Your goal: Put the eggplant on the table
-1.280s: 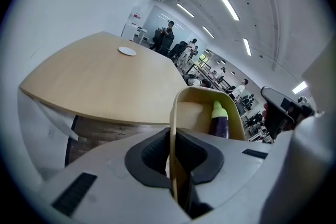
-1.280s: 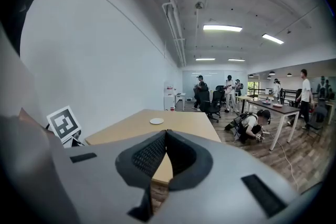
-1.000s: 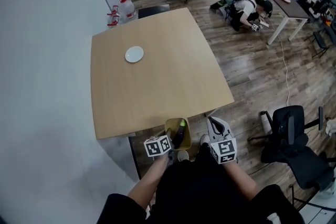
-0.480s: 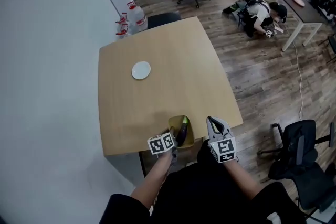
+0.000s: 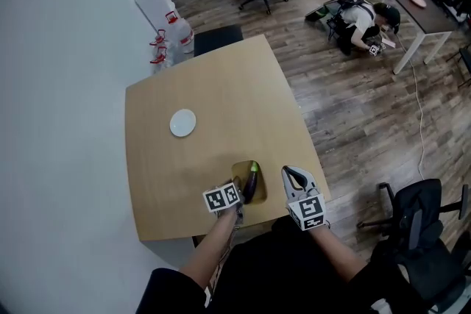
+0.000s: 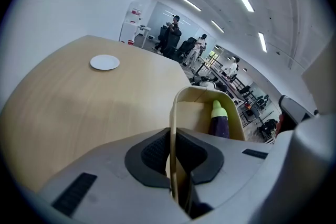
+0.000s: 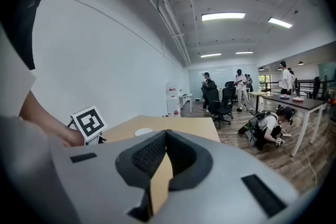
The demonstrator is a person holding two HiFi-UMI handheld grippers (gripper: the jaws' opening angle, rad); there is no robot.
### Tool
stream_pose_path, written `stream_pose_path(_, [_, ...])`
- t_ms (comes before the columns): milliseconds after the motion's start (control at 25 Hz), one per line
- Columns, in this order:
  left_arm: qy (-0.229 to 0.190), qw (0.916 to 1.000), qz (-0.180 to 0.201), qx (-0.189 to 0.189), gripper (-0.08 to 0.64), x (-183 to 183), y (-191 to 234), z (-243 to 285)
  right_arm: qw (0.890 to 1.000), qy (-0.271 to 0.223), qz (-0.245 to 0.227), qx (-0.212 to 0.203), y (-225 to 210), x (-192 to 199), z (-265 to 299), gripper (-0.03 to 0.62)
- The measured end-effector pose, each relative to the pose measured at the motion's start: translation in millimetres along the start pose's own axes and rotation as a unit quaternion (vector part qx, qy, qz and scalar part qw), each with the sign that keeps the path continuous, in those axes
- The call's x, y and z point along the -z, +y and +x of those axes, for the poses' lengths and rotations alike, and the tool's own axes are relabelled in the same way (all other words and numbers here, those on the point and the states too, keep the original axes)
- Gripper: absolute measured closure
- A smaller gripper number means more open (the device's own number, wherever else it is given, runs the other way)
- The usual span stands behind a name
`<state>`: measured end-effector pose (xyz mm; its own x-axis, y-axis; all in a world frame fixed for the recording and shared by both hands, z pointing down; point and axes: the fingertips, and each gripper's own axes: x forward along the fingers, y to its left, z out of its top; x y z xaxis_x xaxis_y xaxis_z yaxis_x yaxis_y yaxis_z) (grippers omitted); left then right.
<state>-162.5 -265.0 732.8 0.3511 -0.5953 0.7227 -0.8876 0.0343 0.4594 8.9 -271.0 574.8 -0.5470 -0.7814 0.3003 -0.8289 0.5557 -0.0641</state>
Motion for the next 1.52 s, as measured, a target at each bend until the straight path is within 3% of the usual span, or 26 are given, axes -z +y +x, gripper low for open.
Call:
stream_pose_path(360, [0.019,0.9995,0.010,-0.023,0.538,-45,-14,90,1.000,0.012,0.013,-0.017,-66,7,44,0.532])
stream_pose_path(600, [0.024,0.9995,0.012,-0.017,0.537,-67,-22,140,0.999,0.023,0.025,-0.022,-93,14,68,0.532])
stream_pose_path(800, [0.048,0.9987,0.000,-0.018,0.537,-70,-17,177,0.998,0.044,0.023,-0.028,-105,20,83,0.532])
stream_pose_path(1240, [0.097,0.9934,-0.011,-0.059,0.537,-62,3,232,0.996,0.080,0.024,-0.027,-120,34,85,0.532])
stream_pose_path(1400, [0.097,0.9937,-0.006,-0.056,0.537,-67,1,241,0.996,0.088,0.023,-0.018,-130,39,81,0.532])
stream_pose_path(1520, [0.092,0.9943,-0.025,-0.047,0.535,-68,0,247,0.995,0.095,0.020,-0.006,-137,43,76,0.532])
